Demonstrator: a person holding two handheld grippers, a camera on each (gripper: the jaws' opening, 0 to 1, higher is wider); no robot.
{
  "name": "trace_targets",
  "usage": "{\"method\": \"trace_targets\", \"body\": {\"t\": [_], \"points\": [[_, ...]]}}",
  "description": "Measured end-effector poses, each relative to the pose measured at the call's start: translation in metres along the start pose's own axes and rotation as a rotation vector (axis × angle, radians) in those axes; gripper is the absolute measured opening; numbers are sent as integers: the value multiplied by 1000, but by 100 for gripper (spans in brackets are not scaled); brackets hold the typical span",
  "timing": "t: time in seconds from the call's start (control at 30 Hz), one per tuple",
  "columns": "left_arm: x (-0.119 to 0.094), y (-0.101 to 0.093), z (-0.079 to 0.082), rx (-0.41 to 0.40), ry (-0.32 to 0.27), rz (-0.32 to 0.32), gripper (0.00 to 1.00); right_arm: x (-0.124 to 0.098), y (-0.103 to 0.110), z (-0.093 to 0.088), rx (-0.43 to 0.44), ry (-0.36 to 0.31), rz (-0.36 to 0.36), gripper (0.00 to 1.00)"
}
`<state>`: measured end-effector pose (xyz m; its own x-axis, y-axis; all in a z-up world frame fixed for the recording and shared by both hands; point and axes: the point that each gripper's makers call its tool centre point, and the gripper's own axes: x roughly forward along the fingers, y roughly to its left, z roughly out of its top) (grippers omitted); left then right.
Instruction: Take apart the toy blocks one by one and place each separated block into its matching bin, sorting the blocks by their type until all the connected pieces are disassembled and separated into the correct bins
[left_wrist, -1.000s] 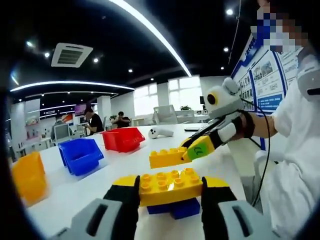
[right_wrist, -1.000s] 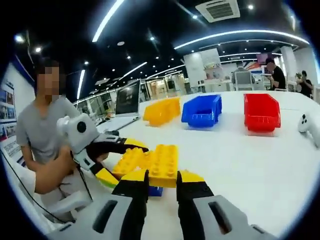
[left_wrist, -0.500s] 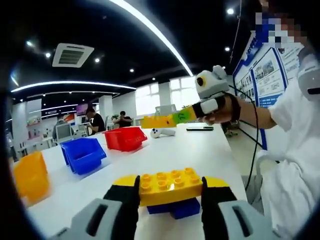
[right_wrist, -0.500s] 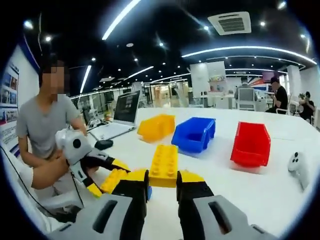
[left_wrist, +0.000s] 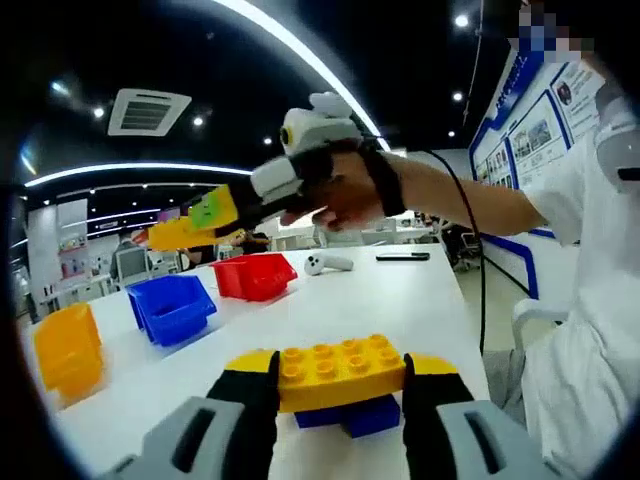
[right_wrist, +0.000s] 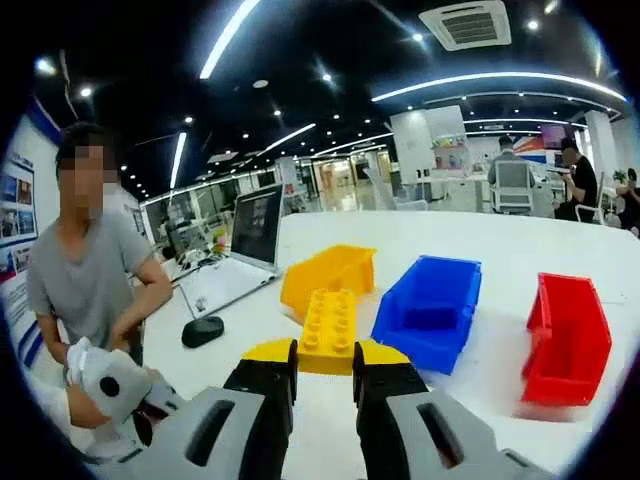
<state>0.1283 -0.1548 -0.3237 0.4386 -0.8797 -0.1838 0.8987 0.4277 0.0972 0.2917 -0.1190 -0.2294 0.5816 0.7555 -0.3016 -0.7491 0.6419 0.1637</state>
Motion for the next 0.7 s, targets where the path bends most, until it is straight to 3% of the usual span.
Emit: {"method": "trace_targets", "body": {"t": [0.2, 0.3, 0.5, 0.57, 0.7], "points": [[-18, 9, -5, -9, -4, 49, 49, 63, 16, 22, -16, 18, 41, 23], [-23, 11, -6, -14, -11, 67, 49, 93, 20, 24, -23, 49, 42, 23], [-26, 18, -7, -4, -4, 98, 49, 152, 18, 18, -46, 115, -8, 23], [-26, 20, -8, 6, -1, 110, 49, 159, 22, 8, -74, 134, -29, 23], [-27, 24, -9, 15, 1, 120, 50, 180, 11, 7, -128, 132, -70, 23]]}}
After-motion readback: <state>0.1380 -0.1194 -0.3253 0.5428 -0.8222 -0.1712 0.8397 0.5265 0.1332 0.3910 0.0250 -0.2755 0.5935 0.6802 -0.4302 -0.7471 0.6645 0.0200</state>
